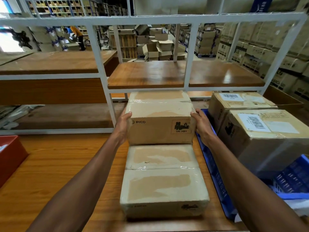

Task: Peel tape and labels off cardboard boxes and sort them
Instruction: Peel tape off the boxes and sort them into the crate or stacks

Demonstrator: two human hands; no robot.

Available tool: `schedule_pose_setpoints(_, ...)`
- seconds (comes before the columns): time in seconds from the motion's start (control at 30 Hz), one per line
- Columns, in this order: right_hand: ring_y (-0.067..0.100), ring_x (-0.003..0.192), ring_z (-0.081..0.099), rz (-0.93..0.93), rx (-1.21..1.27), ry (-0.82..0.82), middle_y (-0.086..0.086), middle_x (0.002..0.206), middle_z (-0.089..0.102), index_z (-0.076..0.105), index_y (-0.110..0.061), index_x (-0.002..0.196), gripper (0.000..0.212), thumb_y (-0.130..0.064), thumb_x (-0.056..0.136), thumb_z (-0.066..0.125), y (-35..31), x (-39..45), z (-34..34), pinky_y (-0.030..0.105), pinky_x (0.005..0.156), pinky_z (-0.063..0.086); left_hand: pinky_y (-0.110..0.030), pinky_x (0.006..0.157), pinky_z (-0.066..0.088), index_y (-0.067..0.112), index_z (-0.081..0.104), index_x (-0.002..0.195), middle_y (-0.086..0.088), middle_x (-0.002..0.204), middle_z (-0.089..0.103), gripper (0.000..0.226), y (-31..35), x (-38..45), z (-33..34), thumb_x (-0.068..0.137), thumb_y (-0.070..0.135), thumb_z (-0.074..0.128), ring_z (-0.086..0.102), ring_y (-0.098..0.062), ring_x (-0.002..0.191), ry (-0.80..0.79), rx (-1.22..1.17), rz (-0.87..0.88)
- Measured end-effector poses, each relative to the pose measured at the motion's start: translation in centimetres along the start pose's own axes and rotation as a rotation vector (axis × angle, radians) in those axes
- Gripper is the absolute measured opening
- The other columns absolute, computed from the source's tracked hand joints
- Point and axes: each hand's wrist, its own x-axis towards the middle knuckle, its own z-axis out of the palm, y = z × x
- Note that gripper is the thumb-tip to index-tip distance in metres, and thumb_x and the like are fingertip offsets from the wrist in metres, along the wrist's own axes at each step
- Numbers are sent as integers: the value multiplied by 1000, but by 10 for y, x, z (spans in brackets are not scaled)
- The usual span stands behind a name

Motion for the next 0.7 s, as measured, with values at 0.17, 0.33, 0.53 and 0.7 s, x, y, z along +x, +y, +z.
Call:
schedule_pose_setpoints(0.17,19,108,73,-22,-3,20,0,124,71,50,-28,148,42,-37,106,51,0,-2,4,45,91,61,-42,90,57,32,42,153,-2,130,66,44,-4,4,-4,110,28,39,64,-22,117,-14,27,17)
schedule_pose_setpoints(0.33,21,104,73,-29,-4,76,3,117,72,55,-26,141,36,-36,106,49,-3,-4,12,46,90,61,-47,99,55,33,40,155,-4,136,64,46,-3,3,-5,110,30,41,62,-24,123,-23,63,14)
schedule_pose_setpoints(0.53,22,104,71,-1,-63,78,5,118,71,53,-23,142,38,-34,107,45,-12,-9,14,43,85,61,-27,65,60,36,41,152,0,127,66,43,6,-4,-4,110,31,45,66,-18,108,4,74,-31)
schedule_pose_setpoints(0.7,20,116,65,17,-174,105,4,137,63,49,-21,149,47,-34,104,56,-20,-20,6,31,80,54,-43,95,57,28,42,154,-5,143,60,59,1,-4,-14,100,42,61,62,-22,121,171,193,-19)
